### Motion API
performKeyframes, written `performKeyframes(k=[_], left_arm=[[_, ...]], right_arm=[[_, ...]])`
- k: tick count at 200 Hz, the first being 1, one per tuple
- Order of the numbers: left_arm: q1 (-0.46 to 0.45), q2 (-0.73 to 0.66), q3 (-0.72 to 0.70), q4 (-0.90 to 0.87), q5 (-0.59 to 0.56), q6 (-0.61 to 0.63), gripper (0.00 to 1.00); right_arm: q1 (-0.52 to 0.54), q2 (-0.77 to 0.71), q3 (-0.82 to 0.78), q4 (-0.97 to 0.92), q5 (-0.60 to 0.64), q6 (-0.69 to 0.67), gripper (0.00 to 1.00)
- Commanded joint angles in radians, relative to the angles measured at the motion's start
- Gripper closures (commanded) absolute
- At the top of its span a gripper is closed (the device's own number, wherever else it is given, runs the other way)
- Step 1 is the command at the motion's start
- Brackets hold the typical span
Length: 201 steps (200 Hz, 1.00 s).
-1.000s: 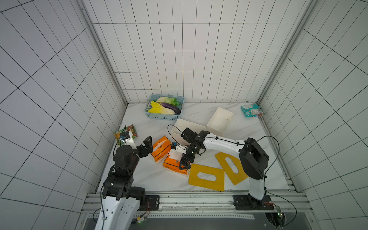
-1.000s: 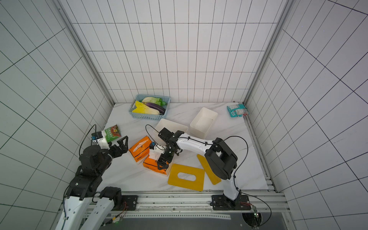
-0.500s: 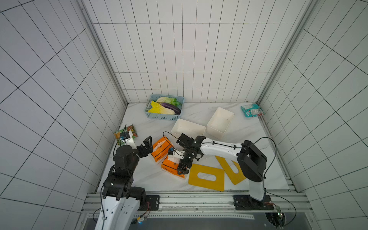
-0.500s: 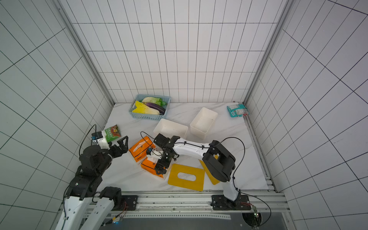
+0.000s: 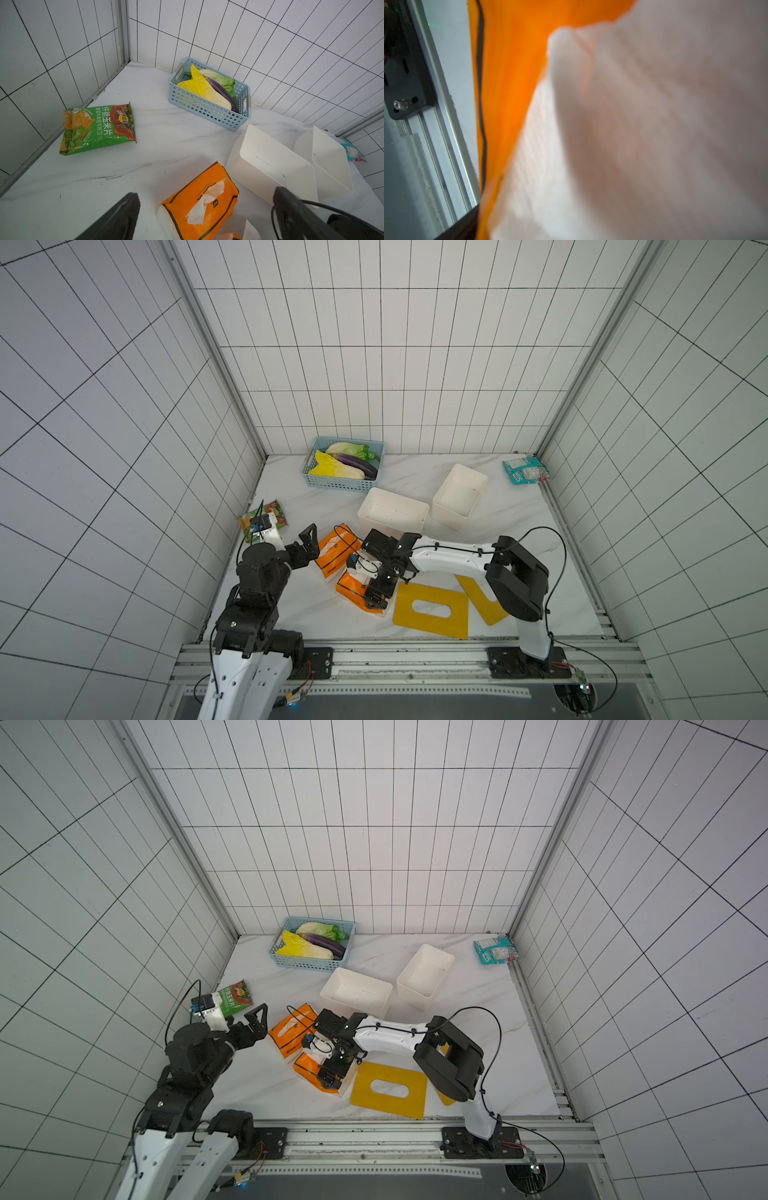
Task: Put the tissue paper into the tissue box
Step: Pick up the paper towel from the center of the board.
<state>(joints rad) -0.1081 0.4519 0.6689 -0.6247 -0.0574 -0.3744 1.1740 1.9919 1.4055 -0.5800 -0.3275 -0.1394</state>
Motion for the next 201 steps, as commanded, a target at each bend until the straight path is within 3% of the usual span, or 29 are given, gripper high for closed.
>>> performKeyframes(k=[1,88,140,201], left_arm=[[0.004,-0.008,-0.011,0.014,0.008,0.008,0.02],[0.004,-0.009,-0.011,0.014,0.007,0.009,0.02],[0.004,-0.012,-0.01,0.015,0.005,0.008,0.01],[0.005,-0.019,-0.01,0.014,0.001,0.008,0.01]], right_arm=[[0.013,0.041,-0.02,0.009,0.035,0.033,0.01],[0.011,0.059,-0.006,0.013,0.002,0.018,0.0],[-0.015,0.01,-0.004,0.011,-0.046,0.017,0.28],[-0.08,-0.155,-0.012,-0.023,-0.078,-0.01,0.31]])
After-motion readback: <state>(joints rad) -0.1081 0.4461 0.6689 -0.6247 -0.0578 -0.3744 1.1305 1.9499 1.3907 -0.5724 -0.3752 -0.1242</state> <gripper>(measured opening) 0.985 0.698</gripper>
